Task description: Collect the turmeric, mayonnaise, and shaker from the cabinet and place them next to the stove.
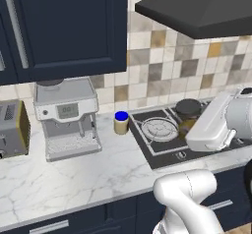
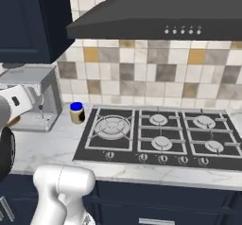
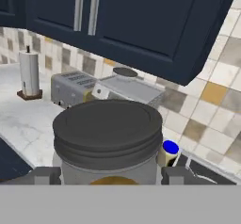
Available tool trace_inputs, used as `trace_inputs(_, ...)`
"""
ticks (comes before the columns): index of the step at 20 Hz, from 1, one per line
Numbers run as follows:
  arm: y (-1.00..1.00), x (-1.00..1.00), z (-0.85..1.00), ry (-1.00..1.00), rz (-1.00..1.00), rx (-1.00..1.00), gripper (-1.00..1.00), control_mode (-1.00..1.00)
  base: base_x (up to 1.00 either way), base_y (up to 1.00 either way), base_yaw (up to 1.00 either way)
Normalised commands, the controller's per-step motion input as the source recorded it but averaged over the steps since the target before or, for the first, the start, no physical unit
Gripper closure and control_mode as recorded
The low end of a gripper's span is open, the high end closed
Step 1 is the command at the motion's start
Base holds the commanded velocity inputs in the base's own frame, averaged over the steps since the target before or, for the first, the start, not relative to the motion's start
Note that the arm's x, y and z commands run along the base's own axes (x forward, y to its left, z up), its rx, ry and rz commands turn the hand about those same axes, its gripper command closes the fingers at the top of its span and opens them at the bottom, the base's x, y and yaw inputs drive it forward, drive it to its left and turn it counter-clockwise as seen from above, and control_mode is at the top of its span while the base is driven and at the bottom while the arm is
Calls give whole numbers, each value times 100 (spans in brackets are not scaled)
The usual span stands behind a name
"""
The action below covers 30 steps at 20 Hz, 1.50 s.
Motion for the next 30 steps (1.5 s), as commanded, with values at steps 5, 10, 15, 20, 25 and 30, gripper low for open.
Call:
trace_inputs(5,-12,68,-63,0,14,4,100,-100,16,-8,2)
trace_inputs(10,-3,59,-99,-4,26,0,100,-100,0,0,0)
trace_inputs(15,0,32,-93,0,24,4,100,-100,0,0,0)
trace_inputs(20,0,49,-78,0,20,14,100,-100,0,0,0)
trace_inputs(25,-3,55,-73,0,21,23,100,-100,0,0,0)
trace_inputs(30,0,40,-61,-4,13,15,100,-100,0,0,0)
